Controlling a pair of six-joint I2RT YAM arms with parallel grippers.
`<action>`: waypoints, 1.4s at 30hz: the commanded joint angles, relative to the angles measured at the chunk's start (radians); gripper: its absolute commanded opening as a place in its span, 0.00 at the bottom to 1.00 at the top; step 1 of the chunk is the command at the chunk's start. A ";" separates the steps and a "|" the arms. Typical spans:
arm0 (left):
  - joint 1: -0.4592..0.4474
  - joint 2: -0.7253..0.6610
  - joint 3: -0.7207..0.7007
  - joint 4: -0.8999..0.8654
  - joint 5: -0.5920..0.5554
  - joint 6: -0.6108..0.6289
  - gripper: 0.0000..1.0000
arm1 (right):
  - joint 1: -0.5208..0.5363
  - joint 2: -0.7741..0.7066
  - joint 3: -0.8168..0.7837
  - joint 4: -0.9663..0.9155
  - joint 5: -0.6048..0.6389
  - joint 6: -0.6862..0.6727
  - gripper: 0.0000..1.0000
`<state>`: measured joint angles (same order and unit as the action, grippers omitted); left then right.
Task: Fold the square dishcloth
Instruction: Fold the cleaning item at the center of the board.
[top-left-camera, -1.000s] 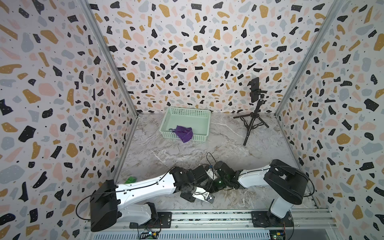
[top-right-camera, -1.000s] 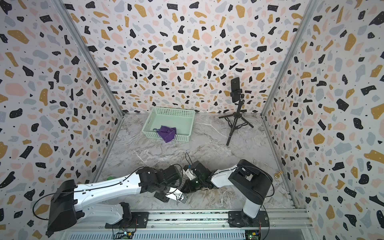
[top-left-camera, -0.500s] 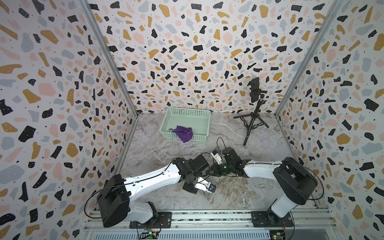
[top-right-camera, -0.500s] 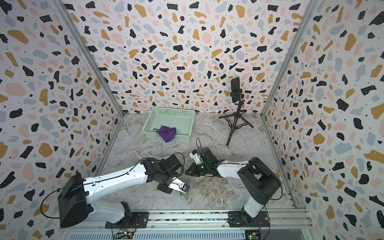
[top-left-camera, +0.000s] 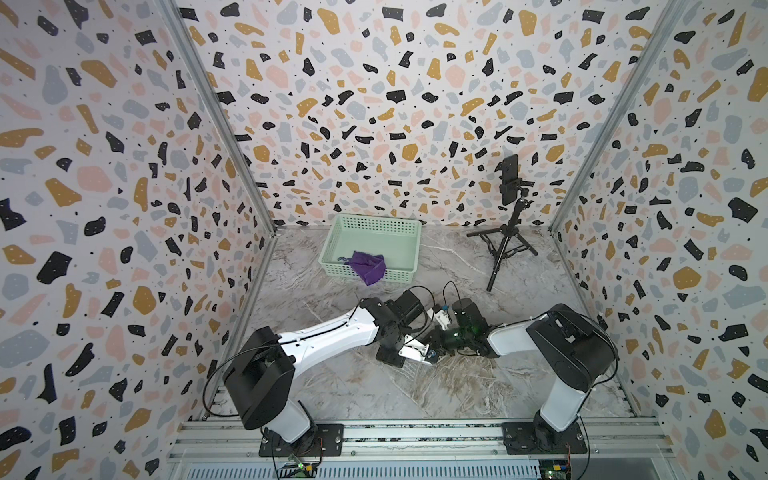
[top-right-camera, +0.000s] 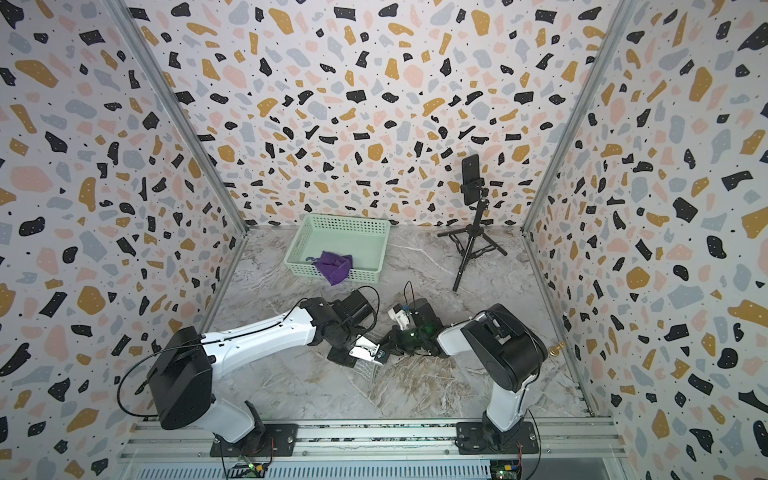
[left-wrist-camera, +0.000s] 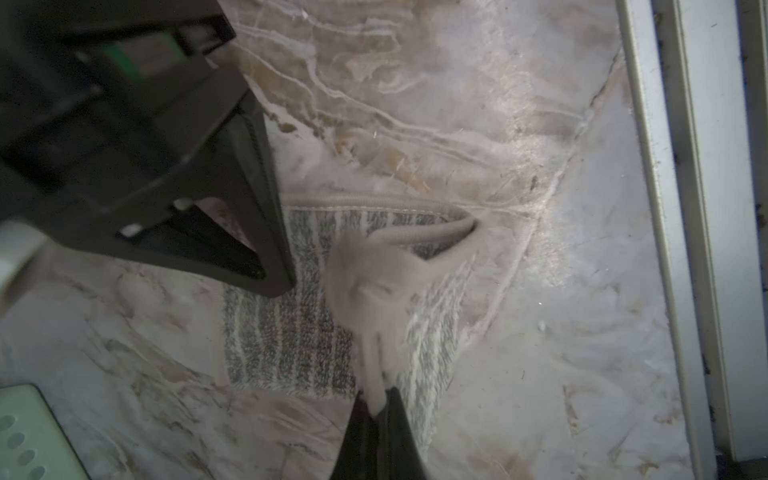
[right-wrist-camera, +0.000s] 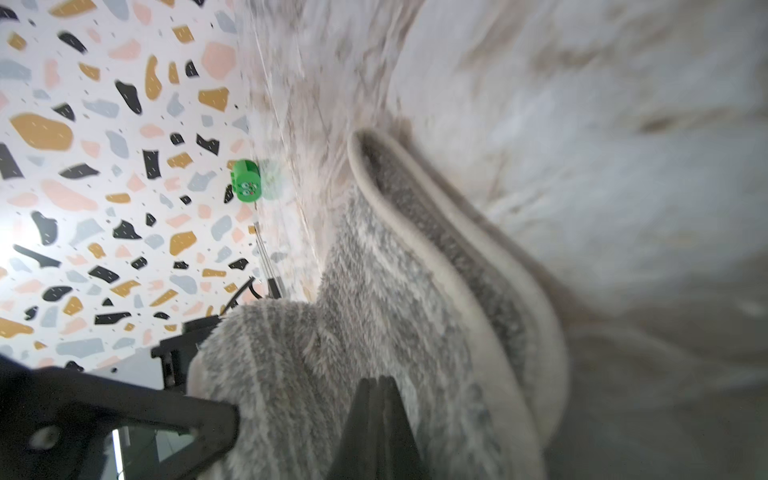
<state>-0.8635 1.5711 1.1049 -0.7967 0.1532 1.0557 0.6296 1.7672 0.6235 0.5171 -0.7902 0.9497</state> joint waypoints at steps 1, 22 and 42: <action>0.006 0.030 0.037 0.011 0.030 0.032 0.00 | -0.017 -0.050 0.020 -0.067 0.049 -0.041 0.00; 0.040 0.133 -0.006 0.403 -0.119 0.009 0.51 | -0.070 -0.095 -0.064 -0.032 0.117 -0.067 0.00; 0.139 0.151 0.066 0.242 0.044 -0.107 0.49 | -0.077 -0.674 -0.232 -0.205 0.300 -0.092 0.00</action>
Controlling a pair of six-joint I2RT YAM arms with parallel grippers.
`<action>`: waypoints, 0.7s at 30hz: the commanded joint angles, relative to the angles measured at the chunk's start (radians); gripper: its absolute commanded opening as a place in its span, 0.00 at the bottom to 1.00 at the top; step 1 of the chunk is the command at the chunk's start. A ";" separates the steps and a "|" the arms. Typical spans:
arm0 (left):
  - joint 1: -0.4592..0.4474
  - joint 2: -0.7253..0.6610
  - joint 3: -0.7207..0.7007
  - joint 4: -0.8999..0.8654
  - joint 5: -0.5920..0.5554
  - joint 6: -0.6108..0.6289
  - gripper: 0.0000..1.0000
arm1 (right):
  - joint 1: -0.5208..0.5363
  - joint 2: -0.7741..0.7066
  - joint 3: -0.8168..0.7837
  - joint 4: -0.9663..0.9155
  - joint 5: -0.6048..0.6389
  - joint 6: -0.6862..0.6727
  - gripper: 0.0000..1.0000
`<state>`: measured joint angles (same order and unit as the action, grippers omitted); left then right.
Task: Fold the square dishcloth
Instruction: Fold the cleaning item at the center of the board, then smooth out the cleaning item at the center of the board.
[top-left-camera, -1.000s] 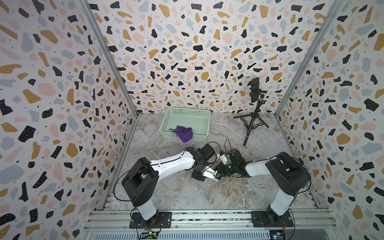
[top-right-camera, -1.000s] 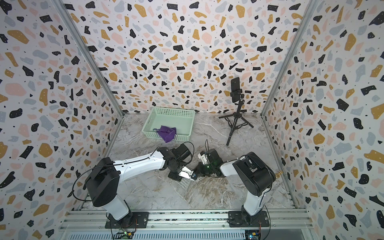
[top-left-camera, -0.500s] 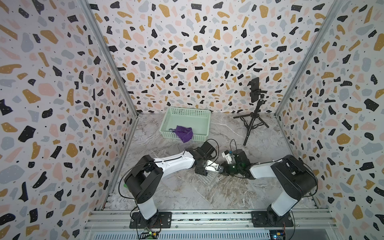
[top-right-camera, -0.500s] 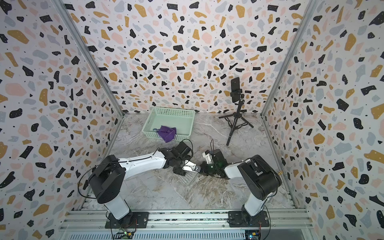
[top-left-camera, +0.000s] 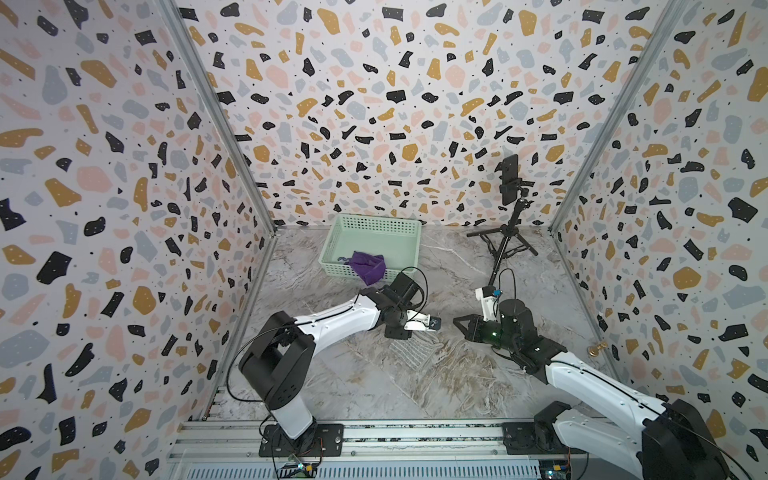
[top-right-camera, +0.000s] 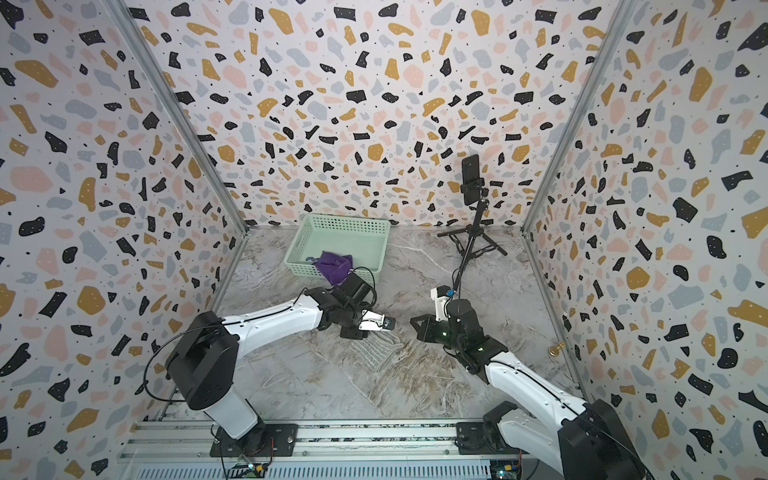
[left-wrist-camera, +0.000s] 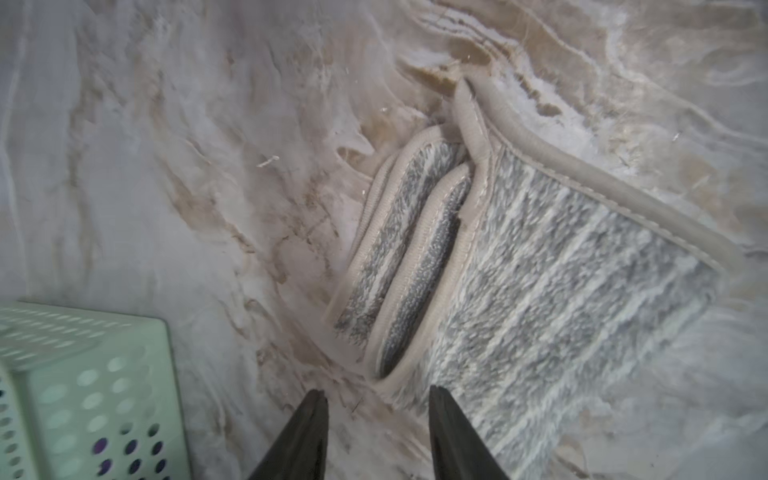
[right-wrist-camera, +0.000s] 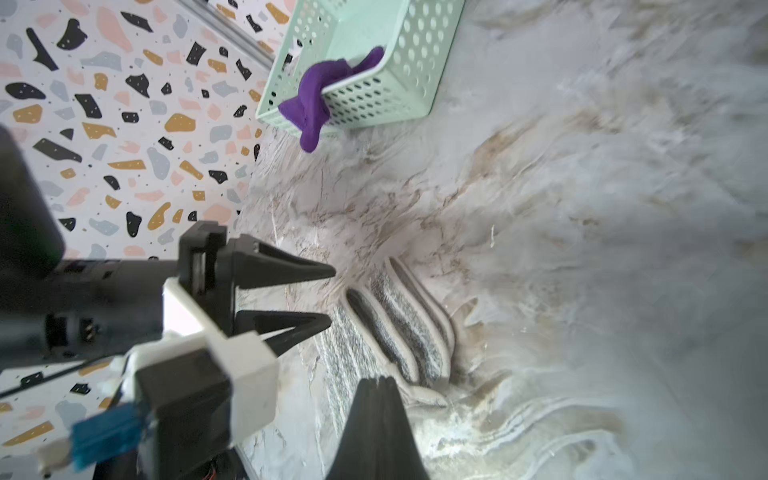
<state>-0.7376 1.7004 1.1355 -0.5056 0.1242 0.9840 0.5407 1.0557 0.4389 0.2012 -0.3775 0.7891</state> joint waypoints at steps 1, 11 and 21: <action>0.019 0.029 0.043 -0.061 0.099 -0.043 0.52 | 0.020 0.059 -0.067 0.181 -0.133 0.095 0.00; 0.055 0.211 0.187 -0.076 0.033 -0.182 0.42 | 0.145 0.213 -0.102 0.425 -0.111 0.167 0.00; 0.058 0.216 0.179 -0.057 0.004 -0.237 0.53 | 0.180 0.554 -0.087 0.668 0.009 0.225 0.00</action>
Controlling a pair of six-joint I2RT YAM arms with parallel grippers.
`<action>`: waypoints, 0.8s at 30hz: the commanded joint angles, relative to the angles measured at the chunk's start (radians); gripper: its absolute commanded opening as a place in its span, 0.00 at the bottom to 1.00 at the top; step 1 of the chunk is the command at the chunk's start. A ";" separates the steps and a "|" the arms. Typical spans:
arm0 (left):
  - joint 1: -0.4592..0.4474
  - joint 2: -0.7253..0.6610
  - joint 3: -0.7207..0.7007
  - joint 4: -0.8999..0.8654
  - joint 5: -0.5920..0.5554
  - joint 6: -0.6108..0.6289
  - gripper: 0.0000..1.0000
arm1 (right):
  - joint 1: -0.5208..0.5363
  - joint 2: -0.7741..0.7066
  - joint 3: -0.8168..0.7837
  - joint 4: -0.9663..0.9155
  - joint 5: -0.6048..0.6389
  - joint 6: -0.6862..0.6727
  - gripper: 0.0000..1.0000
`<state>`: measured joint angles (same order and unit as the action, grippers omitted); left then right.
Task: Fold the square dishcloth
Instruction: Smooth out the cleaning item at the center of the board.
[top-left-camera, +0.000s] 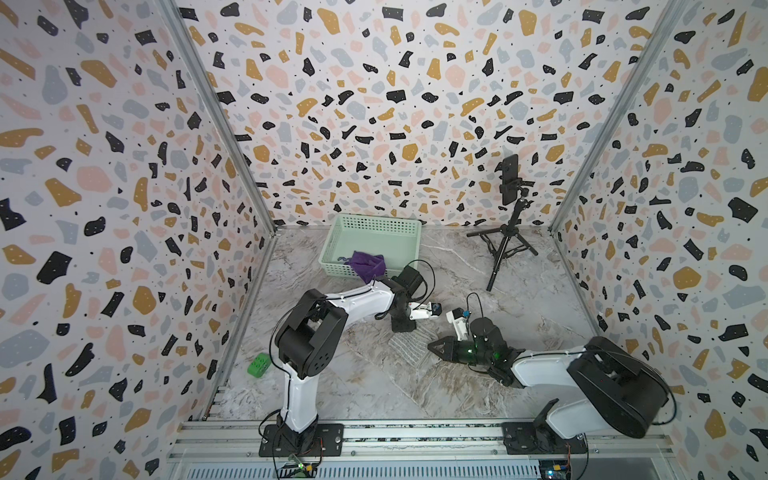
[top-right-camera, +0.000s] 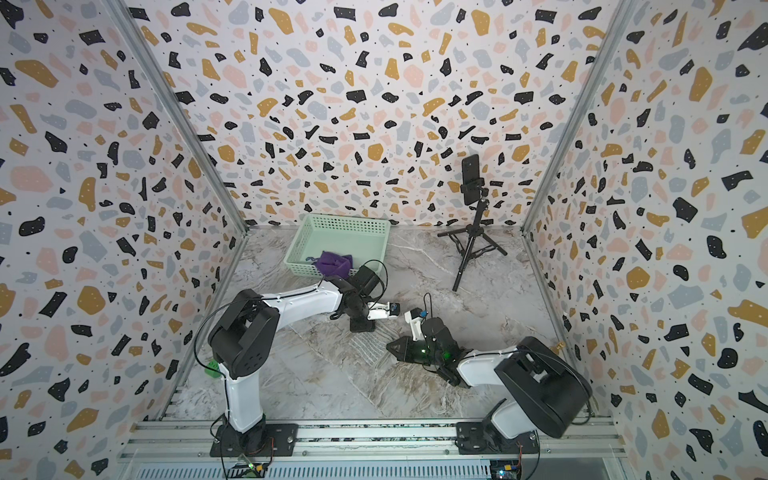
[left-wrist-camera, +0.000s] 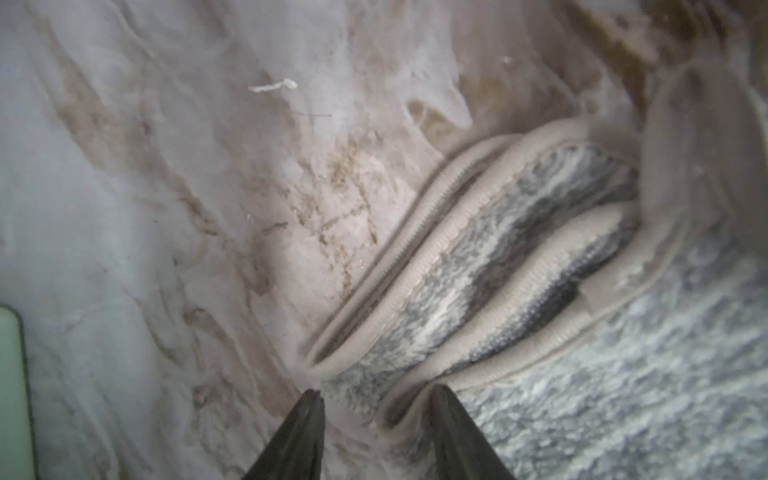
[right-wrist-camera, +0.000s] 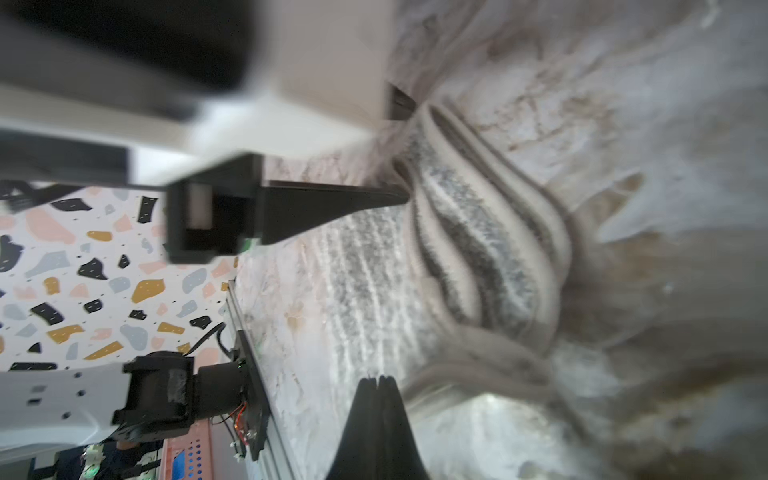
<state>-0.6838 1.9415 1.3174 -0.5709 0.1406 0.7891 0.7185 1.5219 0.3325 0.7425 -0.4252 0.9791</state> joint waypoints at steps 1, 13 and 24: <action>0.010 -0.043 -0.007 0.018 -0.012 -0.056 0.56 | 0.001 0.133 0.018 0.162 0.072 0.042 0.00; 0.044 -0.338 -0.190 -0.063 0.160 -0.140 0.63 | 0.013 0.074 -0.051 0.167 0.119 0.043 0.00; 0.038 -0.163 -0.195 0.057 -0.062 -0.202 0.51 | 0.147 -0.095 0.007 -0.010 0.227 0.028 0.00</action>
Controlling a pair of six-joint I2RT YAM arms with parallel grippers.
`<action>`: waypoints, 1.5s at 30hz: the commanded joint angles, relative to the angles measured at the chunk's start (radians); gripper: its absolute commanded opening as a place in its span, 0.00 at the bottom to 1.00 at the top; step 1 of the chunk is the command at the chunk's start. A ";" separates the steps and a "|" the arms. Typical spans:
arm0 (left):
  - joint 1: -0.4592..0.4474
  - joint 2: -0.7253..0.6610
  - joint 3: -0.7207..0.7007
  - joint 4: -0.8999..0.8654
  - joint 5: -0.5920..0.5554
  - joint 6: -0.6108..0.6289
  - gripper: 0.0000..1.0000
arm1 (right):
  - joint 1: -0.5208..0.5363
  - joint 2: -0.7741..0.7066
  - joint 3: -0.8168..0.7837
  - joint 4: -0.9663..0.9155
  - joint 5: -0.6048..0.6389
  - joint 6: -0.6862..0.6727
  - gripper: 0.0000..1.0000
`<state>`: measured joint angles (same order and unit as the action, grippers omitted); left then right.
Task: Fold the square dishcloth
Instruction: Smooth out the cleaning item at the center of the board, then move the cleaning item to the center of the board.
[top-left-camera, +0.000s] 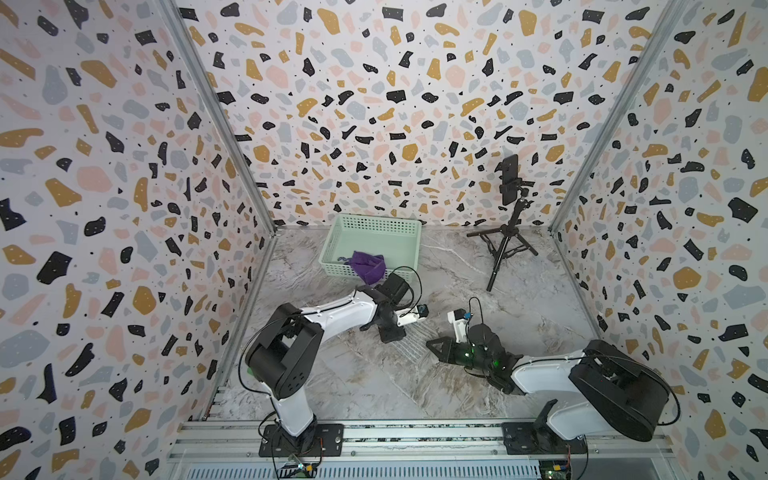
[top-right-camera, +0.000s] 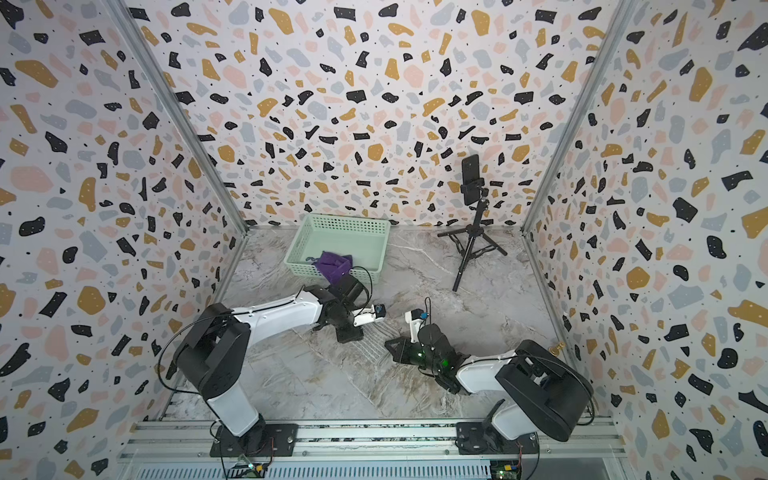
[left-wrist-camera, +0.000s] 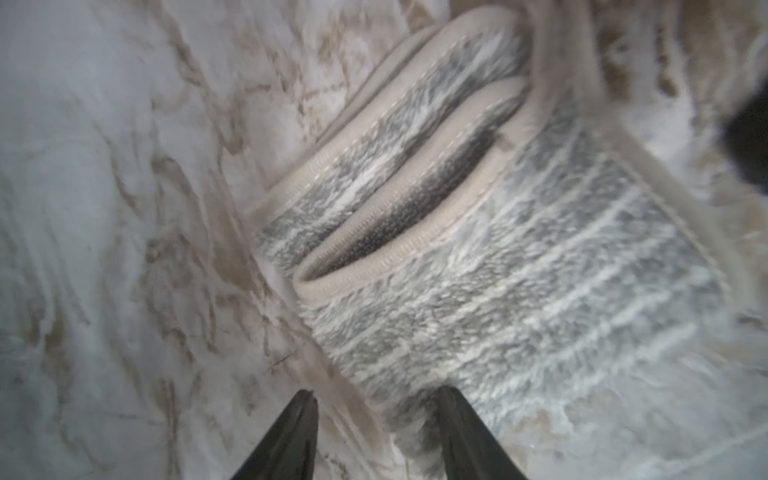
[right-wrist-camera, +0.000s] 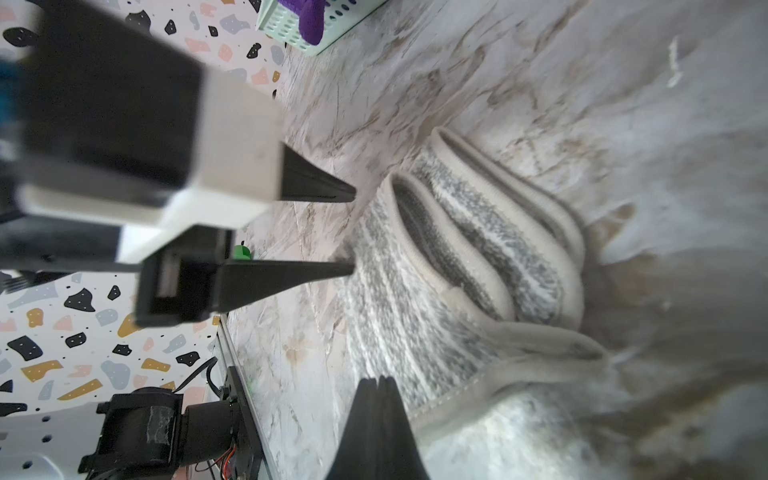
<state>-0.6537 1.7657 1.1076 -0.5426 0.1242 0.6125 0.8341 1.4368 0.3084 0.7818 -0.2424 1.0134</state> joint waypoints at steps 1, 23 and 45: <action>0.009 0.020 0.011 0.031 -0.045 -0.028 0.51 | 0.041 -0.001 0.038 -0.047 0.046 -0.005 0.00; 0.167 -0.237 0.079 -0.169 0.090 -0.055 0.73 | 0.106 -0.028 0.156 -0.274 0.100 -0.084 0.00; 0.497 -0.465 -0.055 -0.062 0.197 -0.137 0.96 | -0.187 0.319 0.183 -0.150 -0.059 -0.001 0.00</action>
<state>-0.1589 1.2926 1.0386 -0.6048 0.2935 0.4603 0.7151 1.7931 0.5449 0.7540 -0.3767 1.0031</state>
